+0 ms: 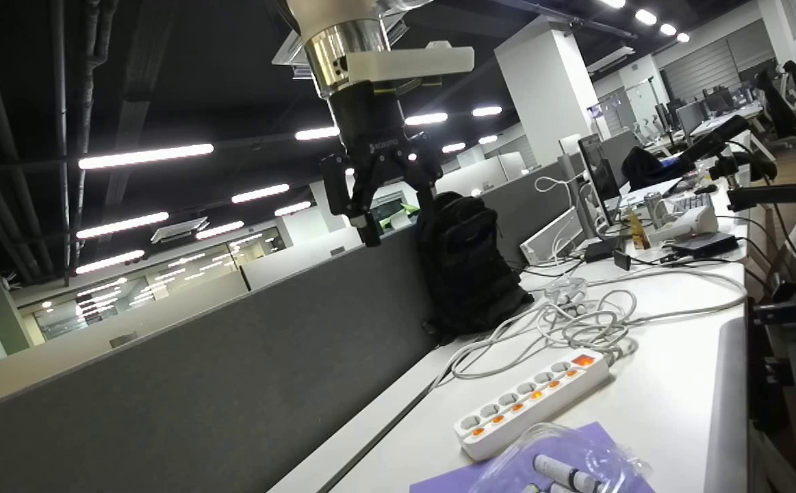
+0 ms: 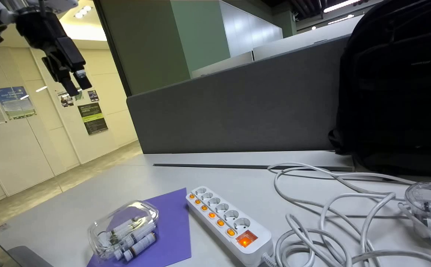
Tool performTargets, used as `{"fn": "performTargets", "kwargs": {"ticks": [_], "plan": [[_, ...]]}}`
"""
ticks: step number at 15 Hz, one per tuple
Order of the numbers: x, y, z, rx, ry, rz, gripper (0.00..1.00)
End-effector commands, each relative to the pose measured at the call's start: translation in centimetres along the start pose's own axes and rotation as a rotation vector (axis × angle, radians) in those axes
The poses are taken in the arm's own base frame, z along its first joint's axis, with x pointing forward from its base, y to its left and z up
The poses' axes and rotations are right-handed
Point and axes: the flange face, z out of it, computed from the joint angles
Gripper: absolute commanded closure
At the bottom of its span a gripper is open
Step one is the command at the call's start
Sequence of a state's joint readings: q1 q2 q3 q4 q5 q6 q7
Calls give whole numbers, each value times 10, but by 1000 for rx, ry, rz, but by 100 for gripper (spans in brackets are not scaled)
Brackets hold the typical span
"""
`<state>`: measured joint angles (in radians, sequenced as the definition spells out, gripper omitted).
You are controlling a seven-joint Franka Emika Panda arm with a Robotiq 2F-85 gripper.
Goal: Turn on the third and second switches from the right
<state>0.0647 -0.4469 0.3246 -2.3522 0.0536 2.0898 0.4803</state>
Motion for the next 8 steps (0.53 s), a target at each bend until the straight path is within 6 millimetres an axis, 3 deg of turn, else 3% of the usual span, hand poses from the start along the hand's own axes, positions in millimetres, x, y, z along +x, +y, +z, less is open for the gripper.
{"fn": "performTargets", "kwargs": {"ticks": [1, 8], "plan": [[20, 9, 17, -14, 90, 79, 0], [65, 47, 97, -135, 68, 173, 0]]}}
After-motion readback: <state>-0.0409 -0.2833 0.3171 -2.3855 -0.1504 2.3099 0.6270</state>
